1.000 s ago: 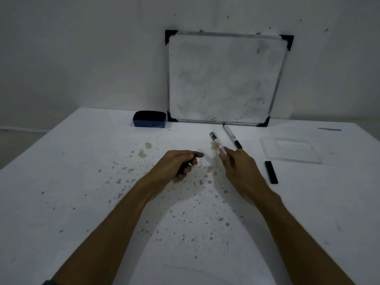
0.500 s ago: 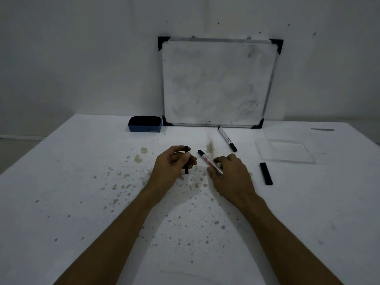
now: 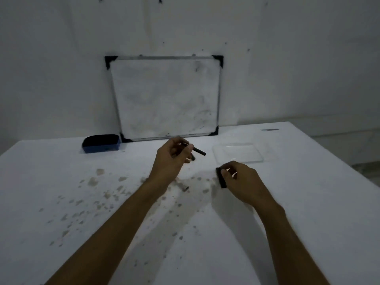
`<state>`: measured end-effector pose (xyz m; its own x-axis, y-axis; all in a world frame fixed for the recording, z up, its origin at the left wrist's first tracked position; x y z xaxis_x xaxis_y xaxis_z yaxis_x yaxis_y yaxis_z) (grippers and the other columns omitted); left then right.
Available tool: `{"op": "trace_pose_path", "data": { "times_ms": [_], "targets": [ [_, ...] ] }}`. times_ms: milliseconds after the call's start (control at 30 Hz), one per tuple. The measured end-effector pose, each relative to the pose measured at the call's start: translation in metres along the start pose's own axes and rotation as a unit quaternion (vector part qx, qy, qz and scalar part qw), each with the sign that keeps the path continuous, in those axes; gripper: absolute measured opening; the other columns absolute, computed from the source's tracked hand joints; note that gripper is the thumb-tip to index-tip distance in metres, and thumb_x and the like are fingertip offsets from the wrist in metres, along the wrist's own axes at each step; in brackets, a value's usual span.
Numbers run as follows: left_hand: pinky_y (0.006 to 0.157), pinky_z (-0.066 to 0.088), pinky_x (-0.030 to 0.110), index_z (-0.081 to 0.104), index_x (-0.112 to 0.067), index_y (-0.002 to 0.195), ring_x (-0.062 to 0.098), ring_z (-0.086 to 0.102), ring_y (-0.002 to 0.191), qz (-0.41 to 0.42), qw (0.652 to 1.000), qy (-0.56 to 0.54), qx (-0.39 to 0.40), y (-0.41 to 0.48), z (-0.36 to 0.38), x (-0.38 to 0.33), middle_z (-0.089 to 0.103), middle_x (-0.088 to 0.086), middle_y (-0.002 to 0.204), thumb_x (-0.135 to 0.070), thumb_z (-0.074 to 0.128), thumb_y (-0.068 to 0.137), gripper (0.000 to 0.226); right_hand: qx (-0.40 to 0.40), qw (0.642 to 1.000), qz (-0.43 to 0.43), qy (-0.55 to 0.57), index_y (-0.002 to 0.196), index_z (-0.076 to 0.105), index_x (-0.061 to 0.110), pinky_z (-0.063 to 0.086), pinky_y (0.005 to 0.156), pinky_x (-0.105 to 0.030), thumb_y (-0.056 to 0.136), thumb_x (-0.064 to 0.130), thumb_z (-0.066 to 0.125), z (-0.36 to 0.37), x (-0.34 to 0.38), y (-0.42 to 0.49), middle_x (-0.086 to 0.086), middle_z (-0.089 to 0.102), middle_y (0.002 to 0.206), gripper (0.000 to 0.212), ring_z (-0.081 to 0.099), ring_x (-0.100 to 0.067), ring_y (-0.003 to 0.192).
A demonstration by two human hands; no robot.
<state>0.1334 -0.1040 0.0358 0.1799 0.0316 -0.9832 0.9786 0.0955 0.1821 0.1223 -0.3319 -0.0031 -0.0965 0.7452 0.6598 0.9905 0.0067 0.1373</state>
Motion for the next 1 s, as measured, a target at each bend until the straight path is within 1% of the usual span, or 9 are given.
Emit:
{"op": "trace_pose_path", "data": {
  "times_ms": [67, 167, 300, 400, 533, 633, 733, 833, 1000],
  "targets": [
    [0.070, 0.059, 0.023, 0.065, -0.002, 0.109, 0.016, 0.073, 0.078, -0.011, 1.000, 0.008, 0.028, 0.016, 0.032, 0.003, 0.075, 0.011, 0.093, -0.012, 0.071, 0.095, 0.018, -0.044, 0.997, 0.007, -0.065, 0.116, 0.069, 0.020, 0.046, 0.080, -0.030, 0.097, 0.034, 0.060, -0.018, -0.027, 0.002, -0.004, 0.068, 0.109, 0.025, 0.062, -0.017, 0.092],
    [0.067, 0.059, 0.028, 0.064, -0.001, 0.103, 0.019, 0.072, 0.075, -0.006, 0.997, 0.057, 0.056, 0.039, 0.079, 0.012, 0.076, 0.010, 0.089, -0.007, 0.070, 0.095, 0.011, -0.071, 0.983, 0.015, -0.170, 0.127, 0.065, 0.015, 0.044, 0.095, -0.042, 0.094, 0.038, 0.063, -0.029, -0.056, 0.003, -0.012, 0.061, 0.128, 0.040, 0.057, -0.034, 0.116],
    [0.076, 0.057, 0.025, 0.068, -0.017, 0.106, 0.010, 0.074, 0.086, 0.066, 0.973, 0.207, 0.079, 0.071, 0.134, 0.008, 0.080, -0.003, 0.091, -0.021, 0.069, 0.096, 0.011, -0.101, 0.976, 0.067, -0.182, 0.142, 0.056, 0.017, 0.028, 0.115, -0.046, 0.091, 0.060, 0.047, -0.027, -0.085, -0.002, -0.012, 0.049, 0.152, 0.068, 0.040, -0.033, 0.142],
    [0.084, 0.056, 0.028, 0.076, -0.014, 0.105, 0.016, 0.073, 0.092, 0.118, 0.925, 0.339, 0.127, 0.098, 0.172, 0.005, 0.079, 0.003, 0.099, -0.022, 0.072, 0.093, 0.015, -0.101, 0.974, 0.057, -0.196, 0.143, 0.053, 0.019, 0.025, 0.117, -0.045, 0.092, 0.062, 0.043, -0.024, -0.089, 0.002, -0.010, 0.046, 0.155, 0.068, 0.037, -0.031, 0.145],
    [0.080, 0.055, 0.029, 0.078, -0.008, 0.106, 0.021, 0.070, 0.090, 0.136, 0.841, 0.479, 0.211, 0.122, 0.221, 0.015, 0.078, 0.010, 0.104, -0.019, 0.073, 0.092, 0.019, -0.108, 0.976, 0.054, -0.179, 0.140, 0.054, 0.021, 0.025, 0.116, -0.045, 0.089, 0.064, 0.042, -0.029, -0.093, 0.005, -0.008, 0.047, 0.154, 0.068, 0.038, -0.028, 0.143],
    [0.077, 0.059, 0.031, 0.078, -0.012, 0.100, 0.019, 0.069, 0.086, 0.123, 0.794, 0.543, 0.246, 0.128, 0.238, 0.028, 0.076, 0.010, 0.106, -0.019, 0.077, 0.088, 0.014, -0.104, 0.976, 0.052, -0.182, 0.143, 0.052, 0.021, 0.023, 0.118, -0.046, 0.091, 0.064, 0.042, -0.027, -0.092, 0.006, -0.008, 0.044, 0.157, 0.068, 0.035, -0.027, 0.146],
    [0.068, 0.053, 0.027, 0.078, -0.011, 0.101, 0.022, 0.071, 0.091, 0.106, 0.758, 0.582, 0.276, 0.126, 0.246, 0.042, 0.075, 0.010, 0.106, -0.013, 0.076, 0.086, 0.015, -0.106, 0.977, 0.052, -0.177, 0.144, 0.051, 0.021, 0.022, 0.119, -0.046, 0.092, 0.064, 0.042, -0.028, -0.093, 0.006, -0.008, 0.042, 0.158, 0.068, 0.033, -0.027, 0.147],
    [0.072, 0.056, 0.029, 0.078, -0.007, 0.103, 0.024, 0.072, 0.093, 0.117, 0.756, 0.586, 0.267, 0.123, 0.247, 0.037, 0.076, 0.011, 0.107, -0.014, 0.076, 0.087, 0.018, -0.102, 0.978, 0.050, -0.175, 0.145, 0.049, 0.022, 0.022, 0.119, -0.046, 0.093, 0.064, 0.041, -0.028, -0.093, 0.006, -0.007, 0.040, 0.159, 0.068, 0.032, -0.027, 0.147],
    [0.089, 0.058, 0.034, 0.076, -0.009, 0.114, 0.021, 0.072, 0.097, 0.172, 0.811, 0.515, 0.217, 0.099, 0.215, -0.009, 0.077, 0.007, 0.111, -0.022, 0.066, 0.096, 0.024, -0.090, 0.982, 0.046, -0.158, 0.140, 0.056, 0.022, 0.024, 0.118, -0.044, 0.093, 0.056, 0.050, -0.032, -0.091, 0.006, -0.006, 0.048, 0.153, 0.058, 0.038, -0.027, 0.144]
  ]
}}
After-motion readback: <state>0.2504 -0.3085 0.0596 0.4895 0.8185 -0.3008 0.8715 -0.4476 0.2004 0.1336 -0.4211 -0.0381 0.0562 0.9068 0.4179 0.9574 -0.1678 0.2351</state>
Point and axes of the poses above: each hand's wrist, its own y-axis towards the middle knuckle, its own z-axis out of the palm, x = y × z, the point moved 9 cm from there along y, towards the middle knuckle
